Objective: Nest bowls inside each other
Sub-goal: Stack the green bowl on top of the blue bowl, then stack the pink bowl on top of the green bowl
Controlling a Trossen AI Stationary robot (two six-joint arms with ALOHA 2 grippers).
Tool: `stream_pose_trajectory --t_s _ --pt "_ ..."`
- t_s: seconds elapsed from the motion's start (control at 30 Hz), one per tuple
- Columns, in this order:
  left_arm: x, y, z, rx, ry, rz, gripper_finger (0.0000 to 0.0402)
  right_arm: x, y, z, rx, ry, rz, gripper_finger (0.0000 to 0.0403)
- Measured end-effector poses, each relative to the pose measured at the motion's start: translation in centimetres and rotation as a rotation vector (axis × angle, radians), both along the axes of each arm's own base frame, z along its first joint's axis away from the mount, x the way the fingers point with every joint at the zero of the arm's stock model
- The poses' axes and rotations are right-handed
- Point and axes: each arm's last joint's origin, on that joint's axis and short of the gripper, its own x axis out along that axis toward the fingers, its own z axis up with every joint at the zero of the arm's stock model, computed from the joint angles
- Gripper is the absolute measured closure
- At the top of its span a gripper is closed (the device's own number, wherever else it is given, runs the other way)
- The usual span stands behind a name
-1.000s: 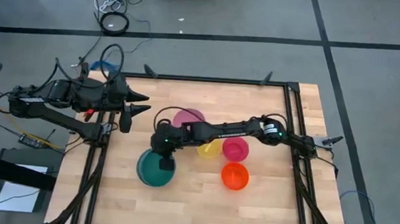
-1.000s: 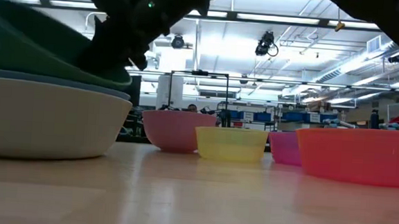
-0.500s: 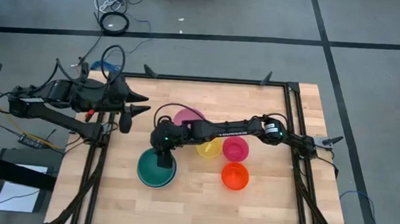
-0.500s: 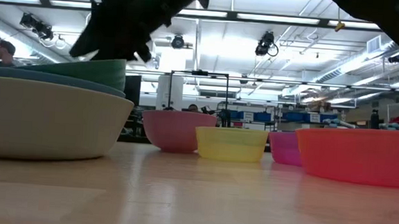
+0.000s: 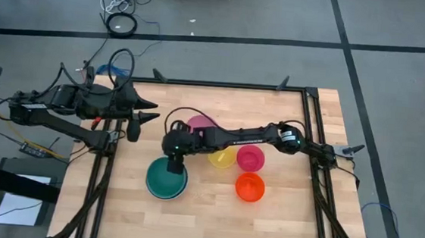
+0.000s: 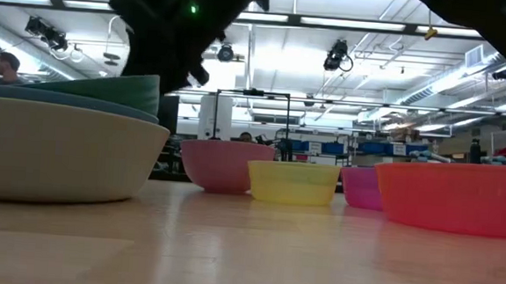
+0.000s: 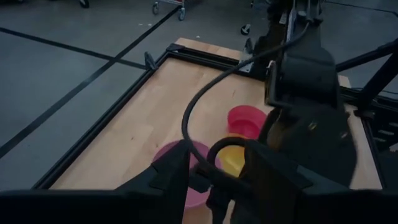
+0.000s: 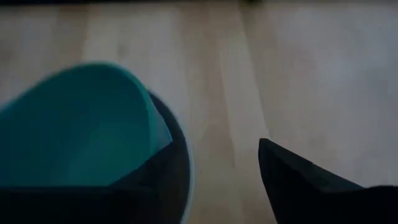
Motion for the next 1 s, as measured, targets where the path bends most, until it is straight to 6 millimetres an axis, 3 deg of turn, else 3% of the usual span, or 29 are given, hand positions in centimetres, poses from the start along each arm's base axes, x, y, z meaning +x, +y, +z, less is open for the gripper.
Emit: stream_pose_trajectory --t_s 0.13,0.2,0.43,0.67,0.83,1.0 --pt "0.0 0.0 0.0 0.000 0.001 0.000 0.0238 -0.3 0.1 -2.4 0.015 0.043 -0.018 0.0229" --pt "0.0 0.0 0.0 -0.001 0.001 0.000 0.0238 -0.3 0.1 -2.6 0.016 0.048 -0.019 0.0232" --pt "0.0 0.0 0.0 -0.006 0.000 0.003 0.0238 -0.3 0.3 2.3 -0.032 -0.075 -0.022 0.0239" --pt "-0.1 0.0 -0.1 -0.006 0.013 0.003 0.0238 -0.6 1.2 2.8 -0.155 -0.055 -0.024 0.0241" --pt "-0.1 0.0 -0.3 -0.011 0.031 0.007 0.0238 -1.5 -0.7 2.5 -0.145 0.052 -0.106 0.0241" --pt "-0.2 0.0 -0.5 -0.011 0.049 0.007 0.0238 -3.0 -3.9 2.7 -0.012 0.168 -0.224 0.0230"
